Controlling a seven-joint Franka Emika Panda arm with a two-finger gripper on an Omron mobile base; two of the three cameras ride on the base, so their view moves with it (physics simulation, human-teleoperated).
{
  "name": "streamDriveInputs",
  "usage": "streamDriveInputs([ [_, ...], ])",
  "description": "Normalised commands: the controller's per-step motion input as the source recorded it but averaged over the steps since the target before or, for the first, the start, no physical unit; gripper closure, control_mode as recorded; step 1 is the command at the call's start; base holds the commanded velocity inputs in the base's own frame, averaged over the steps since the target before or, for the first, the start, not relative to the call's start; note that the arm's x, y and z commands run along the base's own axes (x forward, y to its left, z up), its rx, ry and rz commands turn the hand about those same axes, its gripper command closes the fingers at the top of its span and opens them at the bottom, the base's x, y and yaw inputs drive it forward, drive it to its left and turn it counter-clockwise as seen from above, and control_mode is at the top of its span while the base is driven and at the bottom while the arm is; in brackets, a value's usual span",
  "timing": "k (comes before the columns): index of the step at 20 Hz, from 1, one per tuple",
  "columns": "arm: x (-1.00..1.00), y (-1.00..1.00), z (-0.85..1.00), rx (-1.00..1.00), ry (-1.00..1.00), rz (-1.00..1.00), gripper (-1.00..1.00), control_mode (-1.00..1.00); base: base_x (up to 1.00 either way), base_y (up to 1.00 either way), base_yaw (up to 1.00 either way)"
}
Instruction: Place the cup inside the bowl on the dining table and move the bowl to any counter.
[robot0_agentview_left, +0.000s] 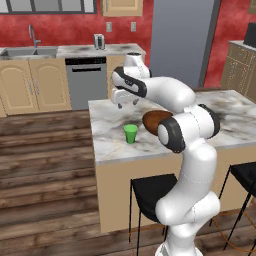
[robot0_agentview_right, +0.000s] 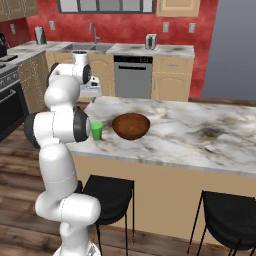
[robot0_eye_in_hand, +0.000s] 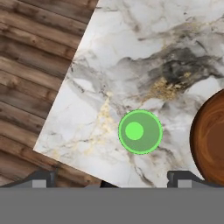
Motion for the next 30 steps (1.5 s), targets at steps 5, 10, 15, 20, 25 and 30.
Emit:
streamDriveInputs([
  [5, 0.0, 0.0, -0.05, 0.0, 0.11, 0.0, -1.0, -1.0, 0.0, 0.0, 0.0],
  [10, 0.0, 0.0, -0.03, 0.0, 0.06, 0.0, -1.0, -1.0, 0.0, 0.0, 0.0],
  [15, 0.05, 0.0, -0.06, 0.0, 0.03, 0.01, -1.0, -1.0, 0.0, 0.0, 0.0],
  [20, 0.01, -0.01, -0.14, -0.01, 0.03, 0.01, -1.0, -1.0, 0.0, 0.0, 0.0],
  [25, 0.0, -0.02, -0.16, -0.01, 0.01, 0.0, -1.0, -1.0, 0.0, 0.0, 0.0],
  [30, 0.08, -0.07, -0.06, -0.01, 0.0, 0.01, -1.0, -1.0, 0.0, 0.0, 0.0],
])
